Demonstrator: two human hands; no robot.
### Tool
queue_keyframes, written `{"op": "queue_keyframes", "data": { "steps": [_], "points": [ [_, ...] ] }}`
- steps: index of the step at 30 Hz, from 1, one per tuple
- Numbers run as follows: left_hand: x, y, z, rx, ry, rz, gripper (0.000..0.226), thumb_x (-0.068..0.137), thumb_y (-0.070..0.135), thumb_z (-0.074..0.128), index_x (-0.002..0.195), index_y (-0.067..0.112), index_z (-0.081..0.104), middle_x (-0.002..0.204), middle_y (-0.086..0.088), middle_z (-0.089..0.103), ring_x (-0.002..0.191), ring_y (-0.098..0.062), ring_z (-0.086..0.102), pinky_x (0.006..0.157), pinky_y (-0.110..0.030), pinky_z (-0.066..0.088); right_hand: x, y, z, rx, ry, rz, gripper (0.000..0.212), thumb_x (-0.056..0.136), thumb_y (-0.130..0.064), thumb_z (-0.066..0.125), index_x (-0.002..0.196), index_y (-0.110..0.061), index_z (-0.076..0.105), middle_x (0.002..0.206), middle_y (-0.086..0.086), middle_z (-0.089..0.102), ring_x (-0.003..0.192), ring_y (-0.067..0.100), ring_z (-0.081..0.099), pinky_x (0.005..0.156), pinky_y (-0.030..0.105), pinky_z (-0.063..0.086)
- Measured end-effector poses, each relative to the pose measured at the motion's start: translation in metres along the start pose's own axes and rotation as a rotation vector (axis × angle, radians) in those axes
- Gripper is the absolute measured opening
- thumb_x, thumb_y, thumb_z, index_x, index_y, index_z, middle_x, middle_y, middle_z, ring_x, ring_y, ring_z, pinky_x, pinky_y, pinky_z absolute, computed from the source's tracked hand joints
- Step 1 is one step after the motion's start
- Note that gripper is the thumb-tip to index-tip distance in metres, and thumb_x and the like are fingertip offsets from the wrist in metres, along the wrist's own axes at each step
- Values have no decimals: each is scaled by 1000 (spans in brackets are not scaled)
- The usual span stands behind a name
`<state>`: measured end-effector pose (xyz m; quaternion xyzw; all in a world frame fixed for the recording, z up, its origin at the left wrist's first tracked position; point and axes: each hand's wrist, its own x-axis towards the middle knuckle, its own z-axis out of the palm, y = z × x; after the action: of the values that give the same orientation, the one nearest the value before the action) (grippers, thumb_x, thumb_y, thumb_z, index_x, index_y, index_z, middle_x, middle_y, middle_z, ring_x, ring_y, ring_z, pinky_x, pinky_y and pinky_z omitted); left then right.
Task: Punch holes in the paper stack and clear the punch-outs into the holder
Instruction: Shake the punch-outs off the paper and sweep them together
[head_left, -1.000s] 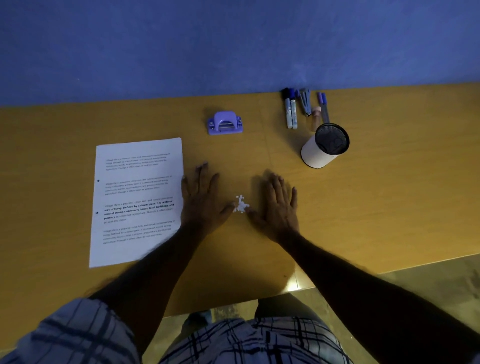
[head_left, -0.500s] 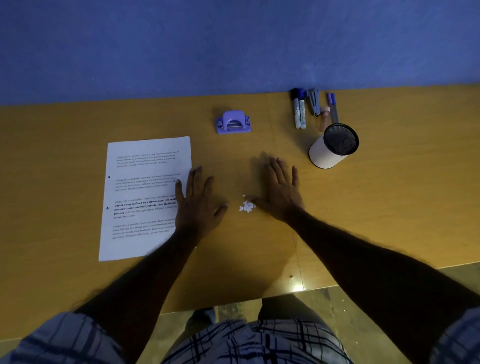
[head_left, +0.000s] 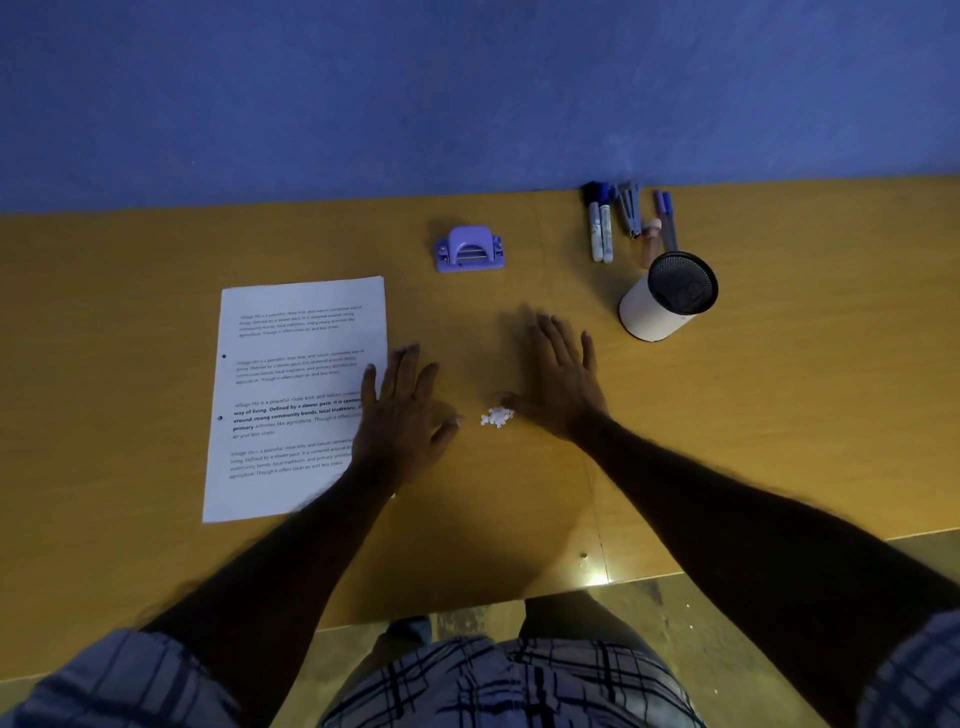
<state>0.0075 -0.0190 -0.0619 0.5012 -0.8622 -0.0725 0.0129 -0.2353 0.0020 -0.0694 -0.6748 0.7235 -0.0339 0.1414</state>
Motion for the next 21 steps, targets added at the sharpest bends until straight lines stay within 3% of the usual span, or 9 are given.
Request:
{"op": "queue_keyframes", "data": {
  "steps": [5, 11, 18, 21],
  "points": [
    [-4, 4, 0, -22, -35, 31, 78, 82, 65, 41, 141, 14, 37, 158, -14, 21, 146, -32, 19, 114, -59, 16, -15, -2, 1, 43, 8, 95, 109, 77, -79, 47, 154, -13, 7, 164, 7, 2, 151, 23, -4, 120, 51, -6],
    [-8, 5, -1, 1, -39, 64, 77, 83, 64, 46, 141, 14, 38, 157, -14, 24, 145, -32, 21, 113, -59, 17, -24, -4, -2, 70, 33, 156, 104, 82, -77, 43, 154, -15, 3, 164, 6, 1, 151, 22, -4, 119, 50, -11],
    [-10, 3, 0, 1, -53, 77, 80, 83, 67, 32, 142, 14, 37, 157, -15, 23, 146, -33, 20, 114, -58, 17, -44, -16, 10, 53, 21, 121, 97, 83, -77, 28, 154, -12, 13, 163, 7, 6, 151, 23, 0, 120, 48, -8],
    [-9, 0, -1, -24, -63, 87, 80, 83, 67, 29, 143, 13, 37, 157, -16, 23, 146, -34, 18, 115, -54, 17, -46, -19, 9, 153, 54, 93, 76, 95, -59, 30, 153, -13, 15, 162, 7, 12, 150, 21, 6, 123, 45, 5]
  ]
}}
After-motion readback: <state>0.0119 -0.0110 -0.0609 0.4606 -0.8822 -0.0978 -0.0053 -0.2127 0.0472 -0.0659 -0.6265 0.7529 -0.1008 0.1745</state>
